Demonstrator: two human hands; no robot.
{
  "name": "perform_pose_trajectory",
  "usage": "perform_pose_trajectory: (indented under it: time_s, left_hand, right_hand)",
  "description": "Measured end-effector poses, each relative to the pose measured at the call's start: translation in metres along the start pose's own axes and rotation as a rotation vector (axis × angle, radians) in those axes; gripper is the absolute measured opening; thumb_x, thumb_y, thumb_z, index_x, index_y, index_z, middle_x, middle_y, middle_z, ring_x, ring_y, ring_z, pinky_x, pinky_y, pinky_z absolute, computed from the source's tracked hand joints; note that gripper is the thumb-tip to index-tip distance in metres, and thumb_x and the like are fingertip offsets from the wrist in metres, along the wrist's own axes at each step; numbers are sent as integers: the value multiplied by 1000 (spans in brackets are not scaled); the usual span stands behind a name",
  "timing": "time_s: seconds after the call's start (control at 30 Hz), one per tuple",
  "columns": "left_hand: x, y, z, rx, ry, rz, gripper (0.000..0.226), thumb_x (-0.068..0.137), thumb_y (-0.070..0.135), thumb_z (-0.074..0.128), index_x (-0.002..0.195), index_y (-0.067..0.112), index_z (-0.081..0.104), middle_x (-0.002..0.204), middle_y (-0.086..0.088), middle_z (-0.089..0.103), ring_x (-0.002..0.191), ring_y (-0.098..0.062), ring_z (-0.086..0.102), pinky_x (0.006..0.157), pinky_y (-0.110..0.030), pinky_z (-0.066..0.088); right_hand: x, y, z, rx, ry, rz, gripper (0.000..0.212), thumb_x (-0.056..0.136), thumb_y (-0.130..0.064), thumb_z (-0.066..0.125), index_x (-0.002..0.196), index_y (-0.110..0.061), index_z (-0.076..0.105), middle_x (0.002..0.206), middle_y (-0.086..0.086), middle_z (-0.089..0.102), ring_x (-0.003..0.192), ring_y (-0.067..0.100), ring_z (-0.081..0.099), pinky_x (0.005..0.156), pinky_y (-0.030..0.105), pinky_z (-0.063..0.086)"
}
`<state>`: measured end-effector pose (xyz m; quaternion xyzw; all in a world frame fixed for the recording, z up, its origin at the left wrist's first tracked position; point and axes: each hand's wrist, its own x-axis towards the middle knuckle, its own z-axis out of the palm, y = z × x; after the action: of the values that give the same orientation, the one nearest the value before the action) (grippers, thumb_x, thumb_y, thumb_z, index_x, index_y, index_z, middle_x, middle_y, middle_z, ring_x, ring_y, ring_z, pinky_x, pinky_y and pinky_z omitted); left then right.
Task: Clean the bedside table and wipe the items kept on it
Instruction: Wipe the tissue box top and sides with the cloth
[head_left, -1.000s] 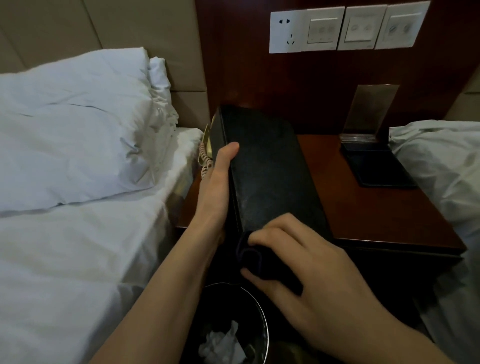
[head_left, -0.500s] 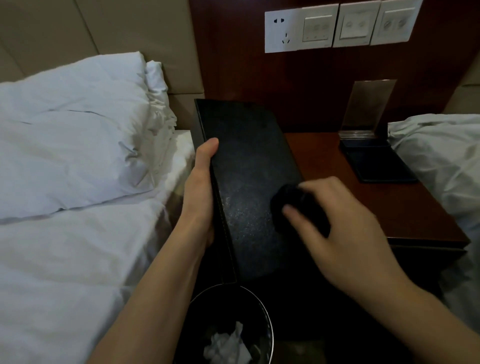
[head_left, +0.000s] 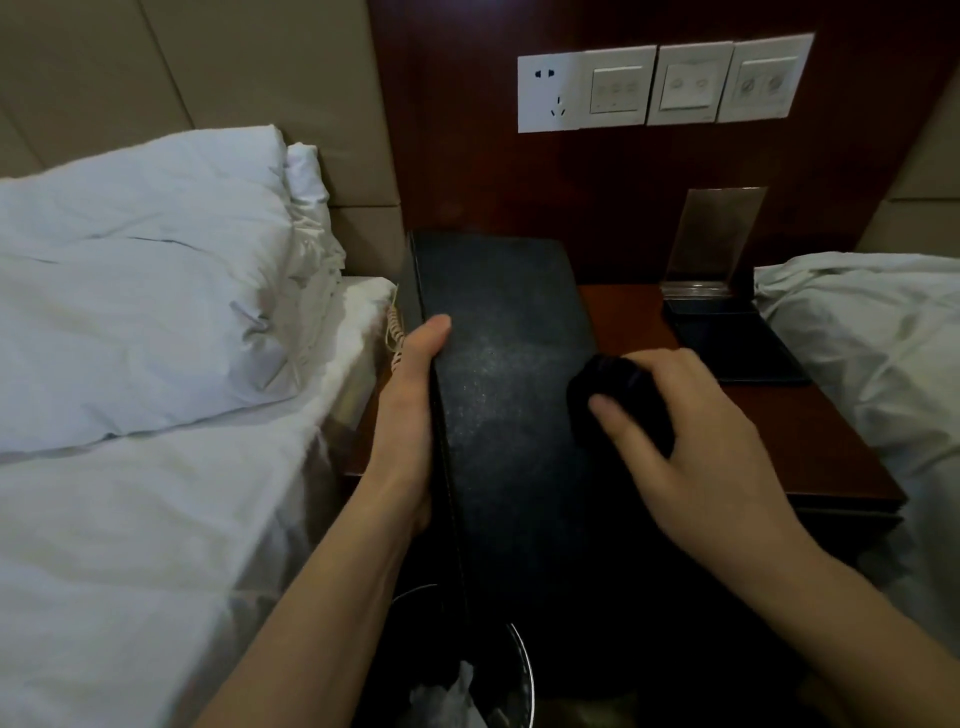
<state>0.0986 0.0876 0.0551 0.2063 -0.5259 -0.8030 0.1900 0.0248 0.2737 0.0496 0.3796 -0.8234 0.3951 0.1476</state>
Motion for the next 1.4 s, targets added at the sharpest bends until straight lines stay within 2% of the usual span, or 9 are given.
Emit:
perform_pose_trajectory:
  time_s: [0.17, 0.43, 0.6, 0.83, 1.03, 1.2, 1.3, 1.33, 1.4]
  left_hand:
    - [5, 5, -6, -49, 34, -6, 52, 93, 59, 53, 115, 18, 75, 108, -9, 79, 96, -22, 77, 91, -39, 55]
    - [13, -13, -2, 7, -31, -47, 95, 57, 75, 80, 134, 21, 66, 130, -11, 71, 121, -32, 68, 111, -55, 46]
    - [19, -7, -11, -29, 13, -6, 81, 65, 69, 75, 129, 21, 69, 122, -11, 75, 114, -31, 71, 108, -54, 49]
    - [16, -23, 0, 88, -56, -66, 99, 52, 79, 82, 133, 25, 67, 130, -6, 71, 122, -30, 67, 111, -55, 44]
    - [19, -27, 3, -5, -36, -90, 85, 55, 68, 85, 125, 21, 71, 121, -10, 76, 114, -30, 71, 111, -53, 46]
    - [13, -26, 9, 142, -162, -184, 88, 59, 74, 83, 132, 27, 68, 131, -6, 71, 122, -28, 66, 113, -51, 42]
    - [17, -18, 5, 160, -153, -149, 67, 90, 52, 70, 145, 17, 55, 147, -14, 59, 109, -16, 64, 90, -17, 49]
    - [17, -18, 6, 169, -107, -117, 65, 91, 52, 70, 143, 17, 56, 146, -13, 59, 110, -15, 62, 88, -15, 49]
    - [12, -18, 16, 119, -47, -159, 73, 72, 70, 76, 131, 28, 67, 132, -4, 71, 119, -21, 67, 107, -37, 48]
  right_hand:
    - [-36, -33, 7, -84, -189, -232, 22, 91, -52, 49, 107, -38, 50, 101, -20, 46, 83, -2, 54, 62, 16, 47]
    - [-2, -10, -3, -87, -41, -63, 33, 89, -57, 44, 112, -35, 50, 100, -18, 46, 83, 2, 55, 63, 18, 45]
    - [-47, -46, 17, -105, -222, -288, 29, 86, -54, 51, 111, -39, 47, 102, -16, 49, 86, 1, 57, 56, 21, 51]
    - [2, -7, 1, -8, 32, 23, 28, 90, -53, 50, 113, -36, 50, 103, -18, 47, 90, 4, 57, 71, 25, 47]
    - [-32, -50, 18, -84, -202, -281, 29, 87, -53, 52, 112, -40, 46, 104, -18, 46, 91, 0, 55, 65, 20, 50]
    - [22, 6, 0, 22, 0, 70, 24, 92, -46, 56, 114, -37, 51, 103, -16, 50, 93, 5, 56, 71, 20, 43]
    - [28, 33, -11, 152, 15, 233, 24, 91, -47, 56, 112, -36, 56, 103, -14, 55, 94, 4, 58, 70, 20, 42]
    - [23, 32, -14, 207, 42, 251, 23, 89, -50, 55, 108, -38, 57, 102, -14, 58, 93, 2, 59, 70, 21, 43]
    - [9, 21, -18, 278, 86, 201, 20, 87, -53, 54, 102, -40, 58, 98, -16, 61, 91, -1, 61, 72, 18, 45]
